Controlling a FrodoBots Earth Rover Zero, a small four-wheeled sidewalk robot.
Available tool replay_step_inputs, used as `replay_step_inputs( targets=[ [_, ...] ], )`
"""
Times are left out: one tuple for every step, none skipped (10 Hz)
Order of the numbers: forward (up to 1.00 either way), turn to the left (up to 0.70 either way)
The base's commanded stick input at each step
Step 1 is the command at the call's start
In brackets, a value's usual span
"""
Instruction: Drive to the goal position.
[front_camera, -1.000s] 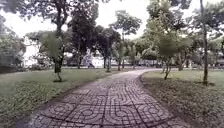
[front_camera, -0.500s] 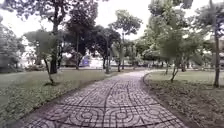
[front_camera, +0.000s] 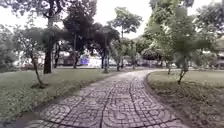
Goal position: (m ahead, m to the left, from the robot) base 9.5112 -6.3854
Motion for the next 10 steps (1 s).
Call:
replay_step_inputs(
  targets=[
    [1.00,0.00],
    [1.00,0.00],
    [1.00,0.00],
    [1.00,0.00],
    [1.00,0.00],
    [1.00,0.00],
    [1.00,0.00],
    [1.00,0.00],
    [1.00,0.00],
    [1.00,0.00]
  ],
)
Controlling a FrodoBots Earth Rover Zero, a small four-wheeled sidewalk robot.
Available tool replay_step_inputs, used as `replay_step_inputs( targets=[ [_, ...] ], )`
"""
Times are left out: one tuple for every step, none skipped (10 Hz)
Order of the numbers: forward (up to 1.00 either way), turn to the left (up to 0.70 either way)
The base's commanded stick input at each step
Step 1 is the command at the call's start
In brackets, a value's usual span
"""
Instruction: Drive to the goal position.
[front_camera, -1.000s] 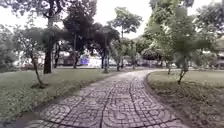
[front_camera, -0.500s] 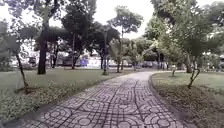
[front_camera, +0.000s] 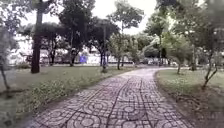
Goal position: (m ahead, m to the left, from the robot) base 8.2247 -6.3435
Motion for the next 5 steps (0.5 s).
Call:
replay_step_inputs(
  targets=[
    [1.00,0.00],
    [1.00,-0.15],
    [1.00,-0.27],
    [1.00,-0.27],
    [1.00,-0.24]
  ],
)
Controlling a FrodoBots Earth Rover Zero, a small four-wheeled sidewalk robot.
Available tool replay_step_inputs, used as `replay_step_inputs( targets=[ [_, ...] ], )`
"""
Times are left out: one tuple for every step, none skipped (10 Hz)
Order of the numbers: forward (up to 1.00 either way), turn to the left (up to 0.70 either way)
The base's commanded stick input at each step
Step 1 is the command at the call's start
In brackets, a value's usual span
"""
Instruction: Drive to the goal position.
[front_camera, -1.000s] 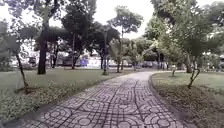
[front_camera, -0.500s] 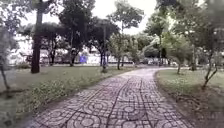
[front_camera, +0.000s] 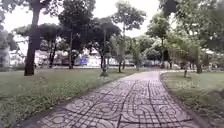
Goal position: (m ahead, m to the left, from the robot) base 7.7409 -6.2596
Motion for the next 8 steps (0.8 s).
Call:
replay_step_inputs(
  targets=[
    [1.00,-0.13],
    [1.00,-0.02],
    [1.00,0.00],
    [1.00,-0.01],
    [1.00,-0.24],
    [1.00,-0.27],
    [1.00,-0.27],
    [1.00,-0.27]
  ],
)
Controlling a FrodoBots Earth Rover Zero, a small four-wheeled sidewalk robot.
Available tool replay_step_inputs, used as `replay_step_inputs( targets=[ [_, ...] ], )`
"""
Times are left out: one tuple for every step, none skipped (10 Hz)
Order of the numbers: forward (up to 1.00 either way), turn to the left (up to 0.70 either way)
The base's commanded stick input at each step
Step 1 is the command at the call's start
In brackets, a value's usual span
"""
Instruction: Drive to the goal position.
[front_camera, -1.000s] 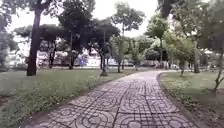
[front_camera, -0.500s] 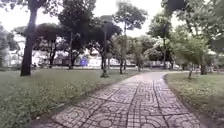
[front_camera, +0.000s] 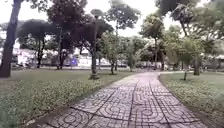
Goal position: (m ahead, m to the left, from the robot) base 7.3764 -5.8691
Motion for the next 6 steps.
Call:
replay_step_inputs(
  targets=[
    [1.00,-0.27],
    [1.00,-0.27],
    [1.00,-0.27],
    [1.00,-0.05],
    [1.00,-0.14],
    [1.00,-0.22]
  ],
)
